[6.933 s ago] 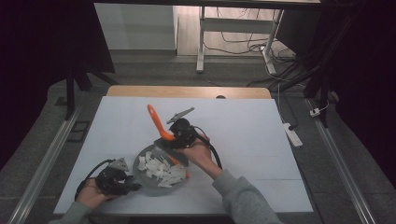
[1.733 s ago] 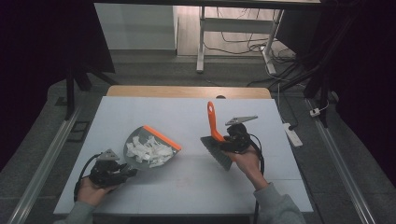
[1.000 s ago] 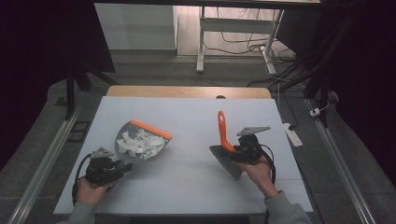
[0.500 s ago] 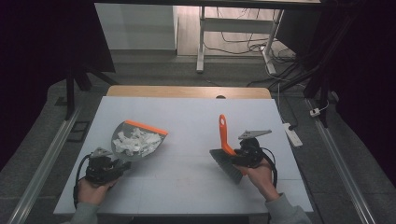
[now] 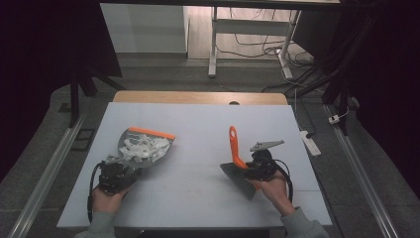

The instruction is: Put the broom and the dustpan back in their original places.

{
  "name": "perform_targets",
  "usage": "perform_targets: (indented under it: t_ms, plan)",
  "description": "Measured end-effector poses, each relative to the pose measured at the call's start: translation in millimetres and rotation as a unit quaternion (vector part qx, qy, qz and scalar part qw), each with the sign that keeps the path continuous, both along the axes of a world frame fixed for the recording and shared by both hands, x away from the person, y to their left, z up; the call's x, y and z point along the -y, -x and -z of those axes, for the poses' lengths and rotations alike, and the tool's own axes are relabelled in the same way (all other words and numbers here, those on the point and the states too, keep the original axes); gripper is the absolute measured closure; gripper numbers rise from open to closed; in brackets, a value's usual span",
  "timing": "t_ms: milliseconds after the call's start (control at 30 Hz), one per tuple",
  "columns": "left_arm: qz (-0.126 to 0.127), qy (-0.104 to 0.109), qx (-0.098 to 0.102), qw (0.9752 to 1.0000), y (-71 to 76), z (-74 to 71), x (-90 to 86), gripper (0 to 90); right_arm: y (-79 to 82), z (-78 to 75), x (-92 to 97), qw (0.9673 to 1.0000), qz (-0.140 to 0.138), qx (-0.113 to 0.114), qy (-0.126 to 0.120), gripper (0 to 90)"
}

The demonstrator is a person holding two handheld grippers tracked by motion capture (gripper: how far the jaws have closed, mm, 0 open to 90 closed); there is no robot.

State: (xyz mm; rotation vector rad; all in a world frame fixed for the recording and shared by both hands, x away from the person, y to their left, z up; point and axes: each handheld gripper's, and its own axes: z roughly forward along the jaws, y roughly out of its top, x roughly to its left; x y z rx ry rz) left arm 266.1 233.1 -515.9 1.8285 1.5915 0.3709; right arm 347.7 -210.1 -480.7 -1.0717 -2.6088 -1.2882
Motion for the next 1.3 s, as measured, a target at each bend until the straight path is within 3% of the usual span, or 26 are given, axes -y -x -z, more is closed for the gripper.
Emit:
perform_targets:
  t_ms: [300,433,700,1033,1300]
  plan:
    - [-0.033,0.023,-0.013,0.9991,-9.4,8.7,-6.3,61.9,1.4,3.8,1.8,0.9999,0.007,-0.015,-0.004,70.4]
    - [-0.044,0.019,-0.023,0.9986,-13.0,12.6,-7.3,61.8,0.3,5.3,0.1,0.9997,0.006,-0.023,-0.004,70.4]
    - [-0.042,0.008,-0.032,0.9985,-16.2,16.1,-3.6,61.8,-7.5,12.6,-0.1,0.9991,0.012,-0.036,0.017,70.4]
    - [-0.046,0.008,-0.037,0.9982,-18.8,18.7,-2.6,61.6,-24.4,23.2,9.4,0.9962,0.049,-0.069,0.017,70.0]
    - [-0.044,0.011,-0.033,0.9984,-18.5,18.3,-3.4,61.0,-33.3,29.1,16.3,0.9948,0.057,-0.081,0.023,66.9]
